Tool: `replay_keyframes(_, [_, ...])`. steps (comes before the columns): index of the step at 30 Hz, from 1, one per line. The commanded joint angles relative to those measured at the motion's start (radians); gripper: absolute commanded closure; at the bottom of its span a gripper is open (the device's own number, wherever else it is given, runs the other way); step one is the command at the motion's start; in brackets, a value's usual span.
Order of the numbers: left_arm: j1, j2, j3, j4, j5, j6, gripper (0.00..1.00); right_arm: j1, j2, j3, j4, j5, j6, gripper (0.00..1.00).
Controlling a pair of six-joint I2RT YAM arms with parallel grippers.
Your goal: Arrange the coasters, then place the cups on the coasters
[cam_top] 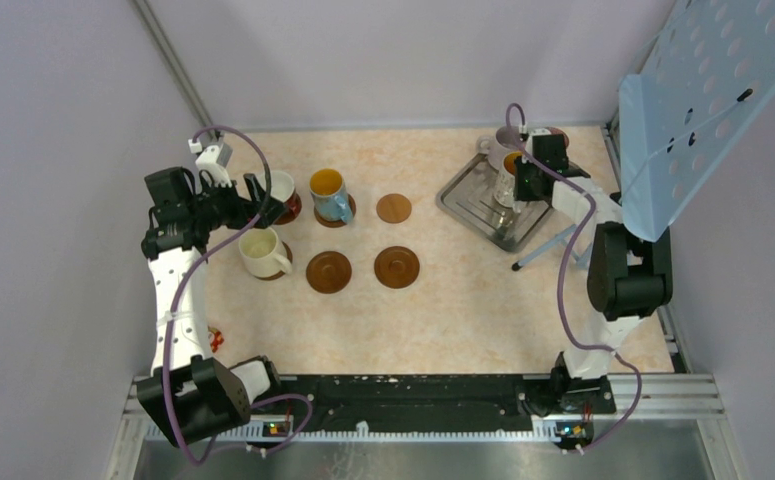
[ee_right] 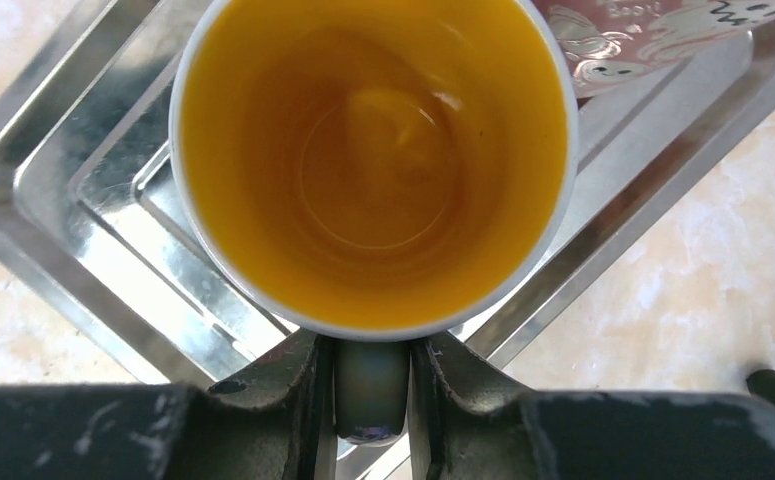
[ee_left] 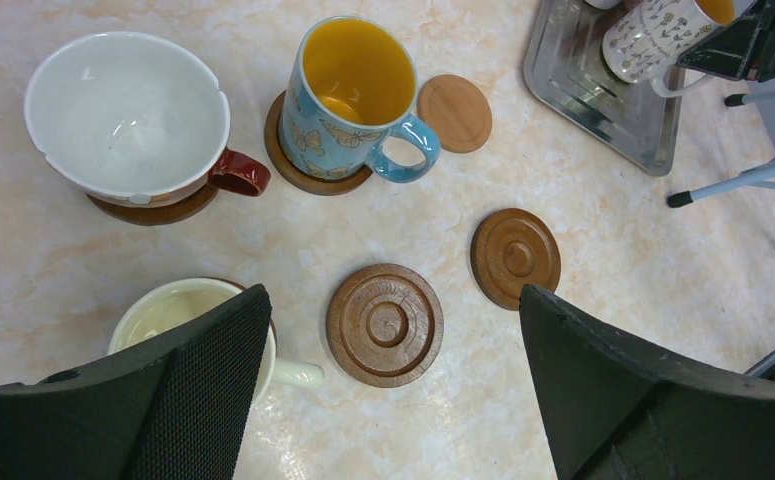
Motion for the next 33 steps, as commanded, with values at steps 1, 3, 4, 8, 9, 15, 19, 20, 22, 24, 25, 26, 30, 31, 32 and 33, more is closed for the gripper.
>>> replay_keyframes(1, [0.006, -0.026, 0.003, 0.031, 0.010, 0.001, 0.01, -0.006, -0.126, 0.018, 0.100, -0.103, -0.019, 1.00])
replay_keyframes(3, [0.006, -0.023, 0.005, 0.031, 0.011, 0.002, 0.01, -0.006, -0.139, 0.017, 0.102, -0.128, -0.020, 1.00])
replay_keyframes(4, [0.006, -0.023, 0.005, 0.031, 0.010, 0.001, 0.01, -0.006, -0.146, 0.014, 0.106, -0.135, -0.020, 1.00])
replay_keyframes(8, [0.007, -0.021, 0.005, 0.031, 0.009, 0.001, 0.01, -0.006, -0.168, 0.000, 0.124, -0.175, -0.020, 1.00])
replay_keyframes(9, [0.006, -0.022, 0.007, 0.030, 0.010, 0.001, 0.01, -0.007, -0.173, -0.005, 0.129, -0.187, -0.020, 1.00])
replay_keyframes(15, [0.006, -0.018, 0.007, 0.032, 0.012, -0.005, 0.01, 0.044, -0.214, 0.017, 0.083, -0.296, -0.071, 1.00])
replay_keyframes(19, [0.007, -0.017, 0.003, 0.037, 0.014, -0.014, 0.01, 0.152, -0.258, 0.029, 0.037, -0.281, -0.077, 1.00])
replay_keyframes(20, [0.007, -0.016, 0.003, 0.037, 0.015, -0.014, 0.01, 0.184, -0.269, 0.032, 0.027, -0.273, -0.068, 1.00])
replay_keyframes(22, [0.006, -0.017, 0.003, 0.035, 0.015, -0.015, 0.01, 0.249, -0.281, 0.039, 0.016, -0.246, -0.053, 1.00])
replay_keyframes(24, [0.006, -0.019, 0.002, 0.035, 0.013, -0.016, 0.01, 0.321, -0.281, 0.046, -0.001, -0.212, -0.038, 1.00])
replay_keyframes(25, [0.007, -0.021, 0.002, 0.035, 0.012, -0.016, 0.01, 0.360, -0.278, 0.054, -0.009, -0.197, -0.034, 1.00])
replay_keyframes(26, [0.006, -0.022, 0.003, 0.035, 0.010, -0.018, 0.01, 0.397, -0.272, 0.064, -0.014, -0.188, -0.033, 1.00])
replay_keyframes(30, [0.007, -0.029, 0.002, 0.032, 0.006, -0.018, 0.01, 0.545, -0.239, 0.114, -0.030, -0.160, 0.025, 1.00])
replay_keyframes(31, [0.007, -0.030, 0.001, 0.031, 0.004, -0.019, 0.01, 0.575, -0.225, 0.131, -0.037, -0.162, 0.035, 1.00])
replay_keyframes(32, [0.007, -0.033, 0.001, 0.031, 0.002, -0.018, 0.01, 0.602, -0.212, 0.147, -0.043, -0.164, 0.044, 1.00])
replay_keyframes(33, [0.008, -0.034, 0.001, 0.030, 0.000, -0.017, 0.01, 0.629, -0.198, 0.162, -0.048, -0.165, 0.051, 1.00])
